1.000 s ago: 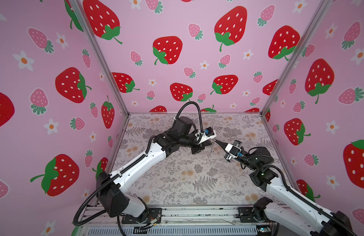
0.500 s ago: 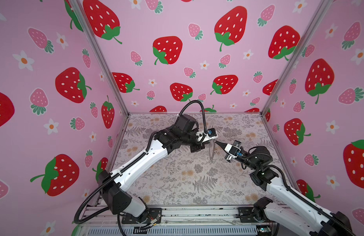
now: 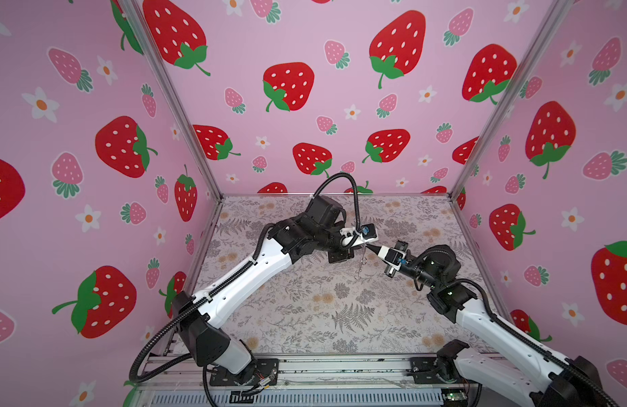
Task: Put the keys on the keyring
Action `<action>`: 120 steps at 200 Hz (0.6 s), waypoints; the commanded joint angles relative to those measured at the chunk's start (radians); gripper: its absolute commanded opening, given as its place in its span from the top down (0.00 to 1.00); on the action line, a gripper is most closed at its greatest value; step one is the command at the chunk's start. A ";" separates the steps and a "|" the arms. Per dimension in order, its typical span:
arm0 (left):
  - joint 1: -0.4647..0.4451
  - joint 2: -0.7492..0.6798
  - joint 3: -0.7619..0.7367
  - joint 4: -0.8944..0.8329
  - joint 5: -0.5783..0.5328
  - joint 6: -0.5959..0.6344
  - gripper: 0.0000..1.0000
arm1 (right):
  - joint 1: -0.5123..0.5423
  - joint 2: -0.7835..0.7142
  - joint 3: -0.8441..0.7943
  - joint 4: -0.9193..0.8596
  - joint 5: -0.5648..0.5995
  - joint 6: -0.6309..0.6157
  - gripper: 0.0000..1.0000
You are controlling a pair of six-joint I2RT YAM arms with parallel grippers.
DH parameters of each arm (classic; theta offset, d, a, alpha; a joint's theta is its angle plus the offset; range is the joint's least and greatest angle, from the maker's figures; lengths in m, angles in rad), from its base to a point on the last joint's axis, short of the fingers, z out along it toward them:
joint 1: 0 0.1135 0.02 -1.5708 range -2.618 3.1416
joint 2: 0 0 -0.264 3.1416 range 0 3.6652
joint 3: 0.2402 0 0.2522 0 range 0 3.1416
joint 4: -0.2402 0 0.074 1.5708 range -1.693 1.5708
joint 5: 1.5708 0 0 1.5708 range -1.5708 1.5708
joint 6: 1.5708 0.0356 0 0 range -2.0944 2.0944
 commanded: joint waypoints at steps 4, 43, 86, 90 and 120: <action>-0.002 0.021 0.051 -0.053 -0.039 0.041 1.00 | -0.008 -0.018 0.019 -0.006 -0.001 -0.019 1.00; -0.002 0.030 0.071 -0.094 -0.083 0.073 1.00 | -0.014 -0.008 0.025 -0.061 -0.004 -0.032 1.00; -0.009 0.059 0.105 -0.141 -0.104 0.093 1.00 | -0.014 0.050 0.036 -0.129 -0.020 -0.022 1.00; -0.009 0.065 0.110 -0.149 -0.109 0.095 1.00 | -0.014 0.054 0.032 -0.129 -0.016 -0.018 0.99; -0.012 0.105 0.151 -0.197 -0.135 0.080 1.00 | -0.018 0.027 -0.083 0.010 0.012 0.036 0.79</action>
